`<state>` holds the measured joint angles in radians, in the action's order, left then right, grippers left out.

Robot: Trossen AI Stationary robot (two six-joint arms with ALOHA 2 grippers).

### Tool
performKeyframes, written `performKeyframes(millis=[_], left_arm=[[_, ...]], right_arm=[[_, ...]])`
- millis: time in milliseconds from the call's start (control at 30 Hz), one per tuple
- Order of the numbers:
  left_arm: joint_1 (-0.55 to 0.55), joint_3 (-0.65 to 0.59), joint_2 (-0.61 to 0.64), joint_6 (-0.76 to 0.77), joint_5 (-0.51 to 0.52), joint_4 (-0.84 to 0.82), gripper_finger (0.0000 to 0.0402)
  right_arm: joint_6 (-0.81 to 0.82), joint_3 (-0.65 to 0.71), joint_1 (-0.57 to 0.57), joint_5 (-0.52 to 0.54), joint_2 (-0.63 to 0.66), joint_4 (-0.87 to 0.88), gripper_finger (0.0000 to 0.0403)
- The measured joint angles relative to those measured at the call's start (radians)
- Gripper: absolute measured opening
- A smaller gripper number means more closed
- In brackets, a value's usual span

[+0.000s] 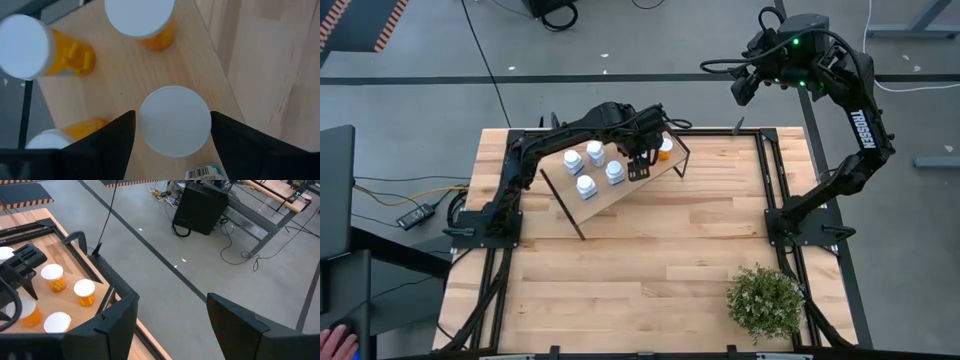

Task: Pick and place medicine bottles onto shelf by color
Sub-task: Put the orange pill bottle on the shelf aligned with the other orange pill bottle, then return to Home Position

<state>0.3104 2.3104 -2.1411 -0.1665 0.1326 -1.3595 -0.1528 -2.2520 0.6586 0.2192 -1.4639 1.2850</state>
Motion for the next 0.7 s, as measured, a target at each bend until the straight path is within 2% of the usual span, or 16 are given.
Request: performKeyframes(millis=[300,500,700], left_arm=[[-0.002,0.001,0.057,0.009,0.016,0.018,0.0261],[-0.011,0.035,0.101,0.099,0.029,0.038,0.0262],[-0.040,0.042,0.192,0.214,0.064,0.168,0.0241]], right_arm=[[0.024,0.000,0.000,-0.003,0.000,0.021,0.0245],[0.049,0.000,0.000,-0.027,0.000,0.055,0.0245],[0.047,0.000,0.000,-0.040,0.000,0.055,0.0245]])
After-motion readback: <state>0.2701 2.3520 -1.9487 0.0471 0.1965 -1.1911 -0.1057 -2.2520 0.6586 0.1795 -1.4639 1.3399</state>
